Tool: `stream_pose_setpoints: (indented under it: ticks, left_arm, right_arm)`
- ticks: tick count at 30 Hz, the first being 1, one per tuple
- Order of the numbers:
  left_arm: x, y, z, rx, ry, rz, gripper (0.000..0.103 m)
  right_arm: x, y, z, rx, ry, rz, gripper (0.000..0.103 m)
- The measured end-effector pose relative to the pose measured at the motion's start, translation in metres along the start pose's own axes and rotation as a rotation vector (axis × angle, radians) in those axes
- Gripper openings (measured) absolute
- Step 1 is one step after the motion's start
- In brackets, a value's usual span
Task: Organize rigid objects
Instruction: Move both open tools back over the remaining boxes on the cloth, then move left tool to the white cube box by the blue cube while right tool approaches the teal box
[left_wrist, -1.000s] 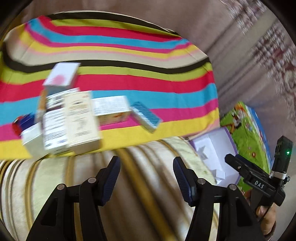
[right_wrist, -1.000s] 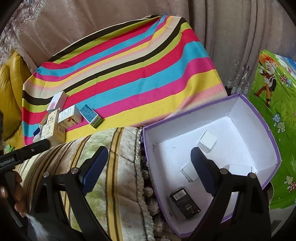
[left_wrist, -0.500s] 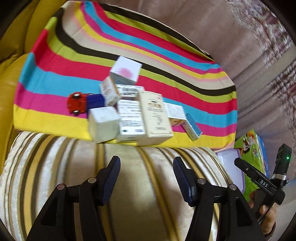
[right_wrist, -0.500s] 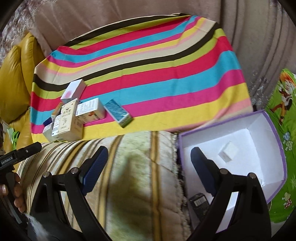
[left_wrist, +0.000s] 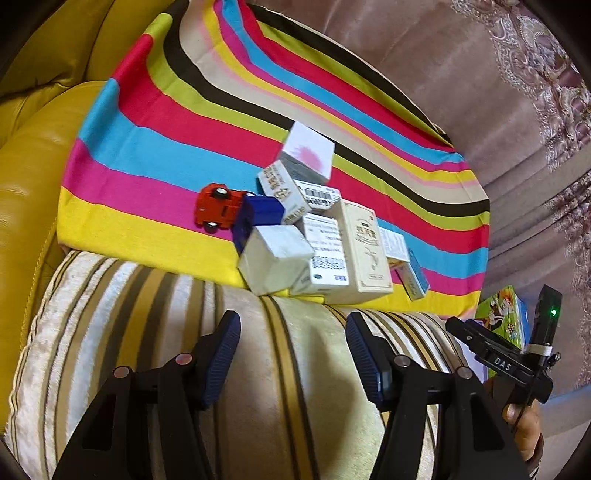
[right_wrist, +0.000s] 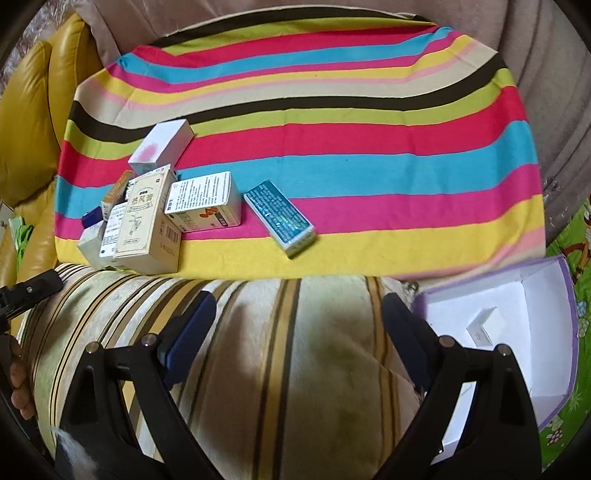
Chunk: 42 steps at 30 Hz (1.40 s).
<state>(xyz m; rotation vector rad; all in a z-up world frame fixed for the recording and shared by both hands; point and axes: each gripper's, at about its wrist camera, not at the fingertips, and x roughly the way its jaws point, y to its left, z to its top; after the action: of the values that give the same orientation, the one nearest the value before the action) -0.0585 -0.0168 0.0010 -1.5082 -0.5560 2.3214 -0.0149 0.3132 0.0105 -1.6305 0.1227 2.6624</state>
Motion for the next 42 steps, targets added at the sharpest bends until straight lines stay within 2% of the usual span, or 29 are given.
stream_pose_setpoints:
  ticks: [13,23,30,33,39,42]
  left_arm:
    - [0.015,0.015,0.028,-0.024,0.016,0.055,0.06]
    - [0.038,0.025,0.059,-0.128,0.023,0.029,0.06]
    - [0.052,0.013,0.056,-0.093,0.076,0.05,0.06]
    - [0.057,0.011,0.055,-0.087,0.095,0.062,0.06]
    - [0.068,0.006,0.053,-0.139,0.133,0.047,0.062]
    - [0.071,0.003,0.055,-0.138,0.125,0.077,0.062]
  right_arm:
    - [0.033,0.017,0.023,-0.05,0.028,-0.019,0.092]
    - [0.055,0.021,0.04,-0.083,0.034,-0.049,0.092]
    - [0.07,0.019,0.048,-0.083,0.045,-0.047,0.092]
    - [0.077,0.018,0.052,-0.085,0.055,-0.043,0.085]
    - [0.092,0.021,0.054,-0.104,0.093,-0.04,0.076]
    - [0.093,0.02,0.054,-0.104,0.093,-0.031,0.069]
